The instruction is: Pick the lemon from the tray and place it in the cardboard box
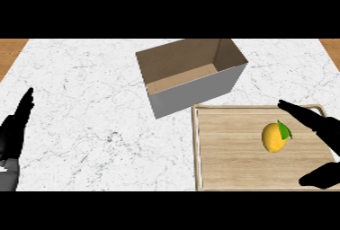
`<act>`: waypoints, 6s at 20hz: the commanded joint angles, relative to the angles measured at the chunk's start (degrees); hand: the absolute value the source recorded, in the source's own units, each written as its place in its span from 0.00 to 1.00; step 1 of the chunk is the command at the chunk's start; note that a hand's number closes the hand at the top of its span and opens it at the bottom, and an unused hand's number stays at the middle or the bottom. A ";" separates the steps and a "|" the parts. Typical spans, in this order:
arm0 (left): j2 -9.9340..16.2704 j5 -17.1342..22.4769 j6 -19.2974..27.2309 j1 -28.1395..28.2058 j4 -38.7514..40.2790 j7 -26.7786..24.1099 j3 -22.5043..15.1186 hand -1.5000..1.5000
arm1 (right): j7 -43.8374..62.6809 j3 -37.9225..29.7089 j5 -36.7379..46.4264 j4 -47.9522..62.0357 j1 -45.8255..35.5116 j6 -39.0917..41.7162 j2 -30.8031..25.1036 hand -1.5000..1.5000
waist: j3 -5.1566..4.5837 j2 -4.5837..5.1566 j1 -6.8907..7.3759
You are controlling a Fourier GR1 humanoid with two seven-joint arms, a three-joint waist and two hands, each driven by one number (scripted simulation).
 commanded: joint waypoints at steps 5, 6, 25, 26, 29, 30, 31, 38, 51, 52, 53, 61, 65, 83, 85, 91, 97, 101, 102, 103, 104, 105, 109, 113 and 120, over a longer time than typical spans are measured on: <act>-2.81 -3.65 1.42 -2.69 3.45 -0.58 0.27 0.50 | 8.33 1.66 5.81 -4.16 -0.60 6.02 3.22 0.00 | -0.01 0.08 -0.09; -1.82 -1.60 -1.45 -0.56 2.63 -2.31 1.54 0.50 | 7.26 0.92 6.82 -3.90 1.89 5.10 4.03 0.00 | 0.00 0.04 -0.03; -2.85 -3.49 -3.40 -0.62 1.19 -0.89 3.76 0.50 | 0.36 -1.12 27.04 10.23 -6.79 -15.64 12.11 1.00 | 0.01 0.08 0.10; -3.37 -3.40 -3.05 1.53 -0.56 -1.47 3.64 0.50 | 3.30 0.12 28.59 5.96 -5.25 -17.21 13.82 1.00 | 0.00 -0.01 0.08; -4.63 -5.40 -1.18 0.84 -2.03 0.80 2.39 0.50 | 12.39 -2.06 29.40 2.95 -5.48 -14.46 14.85 1.00 | -0.01 -0.08 -0.12; -3.31 -4.49 -1.73 -1.68 0.88 0.11 3.94 0.50 | 16.52 -2.64 30.21 0.80 -3.85 -13.49 14.72 1.00 | -0.06 -0.12 -0.84; -3.68 -4.93 -1.53 -0.56 -0.67 0.82 3.38 0.50 | 19.84 -2.91 31.02 0.70 -3.68 -12.62 15.46 1.00 | -0.05 -0.14 -0.54; -2.48 -3.75 -3.80 -0.82 -1.07 1.71 4.49 0.50 | 35.94 0.17 40.47 -18.91 4.12 -10.10 19.15 1.00 | -0.05 -0.16 -0.65; -3.08 -4.19 -5.26 -2.01 1.28 -0.73 4.61 0.50 | 38.73 4.34 38.89 -19.31 -22.22 -2.12 26.27 1.00 | -0.03 0.14 0.68; -4.35 -4.56 -4.18 0.49 -1.15 -0.74 4.16 0.50 | 37.77 4.50 38.16 -19.48 -21.11 -4.50 27.73 1.00 | 0.00 0.08 0.75; -4.02 -4.69 -4.53 -0.97 -0.40 -1.10 3.93 0.50 | 38.59 4.73 39.15 -13.15 -26.22 -6.77 30.05 1.00 | -0.01 0.23 1.18; -3.66 -4.48 -5.34 -2.12 2.24 -1.58 5.13 0.50 | 40.21 -3.21 36.83 6.20 -43.73 -12.72 36.23 1.00 | -0.01 0.31 1.08; -2.46 -4.31 -6.08 -1.58 3.32 -4.18 6.18 0.50 | 40.95 -3.38 35.53 16.26 -46.68 -20.03 39.24 1.00 | -0.01 0.41 1.32; -5.46 -6.24 -5.21 -5.19 1.46 0.07 3.47 0.50 | 31.32 -17.45 29.91 68.30 -66.58 -44.68 39.30 0.00 | 0.02 1.32 3.62; -6.22 -7.19 -4.18 -3.49 0.81 -1.76 2.83 0.50 | 31.04 -18.97 29.92 72.49 -69.12 -46.84 39.32 0.00 | 0.00 1.44 4.18; -5.12 -5.70 -5.57 -2.87 1.04 -1.92 4.56 0.50 | 22.39 -22.81 27.48 77.69 -72.79 -49.33 38.34 0.00 | 0.00 1.38 3.68; -7.67 -7.92 -3.18 -1.81 -1.51 -1.07 2.40 0.50 | 10.87 -25.51 24.56 75.19 -69.49 -59.89 38.02 0.00 | 0.06 1.16 3.20; -5.92 -7.05 -4.00 -1.98 1.13 -1.21 4.61 0.50 | 7.75 -28.97 19.30 70.52 -69.38 -61.20 37.34 0.00 | 0.04 0.60 1.67; -6.63 -8.18 -2.87 -4.52 1.49 0.51 3.82 0.50 | 6.36 -29.59 18.07 69.96 -68.75 -61.99 38.10 0.00 | 0.05 0.60 1.32; -5.77 -6.36 -4.48 -1.76 0.61 -1.80 5.10 0.50 | 5.53 -30.05 16.64 69.34 -68.61 -58.97 36.20 0.00 | 0.04 0.42 1.36; -6.25 -6.62 -4.09 -1.67 0.11 -0.19 4.90 0.50 | 3.77 -29.91 15.83 66.26 -65.79 -58.49 35.79 0.00 | 0.05 0.10 0.55; -4.87 -6.09 -4.27 -4.37 4.65 -2.64 6.63 0.50 | 1.05 -30.81 13.70 65.67 -64.95 -57.66 36.18 0.00 | 0.02 0.32 0.42; -5.31 -7.13 -3.23 -2.03 2.40 -1.74 6.45 0.50 | 5.28 -29.36 11.33 56.43 -60.65 -52.56 35.18 0.00 | 0.01 -0.37 -0.68; -5.95 -6.09 -4.08 0.81 0.91 -2.09 6.62 0.50 | 9.87 -27.67 11.67 45.63 -51.22 -48.72 32.64 0.00 | -0.02 -0.96 -2.15; -5.29 -6.01 -4.99 0.82 -3.88 2.16 6.61 0.50 | 14.63 -28.27 5.80 25.67 -36.42 -34.19 24.25 0.00 | 0.02 -0.74 -1.73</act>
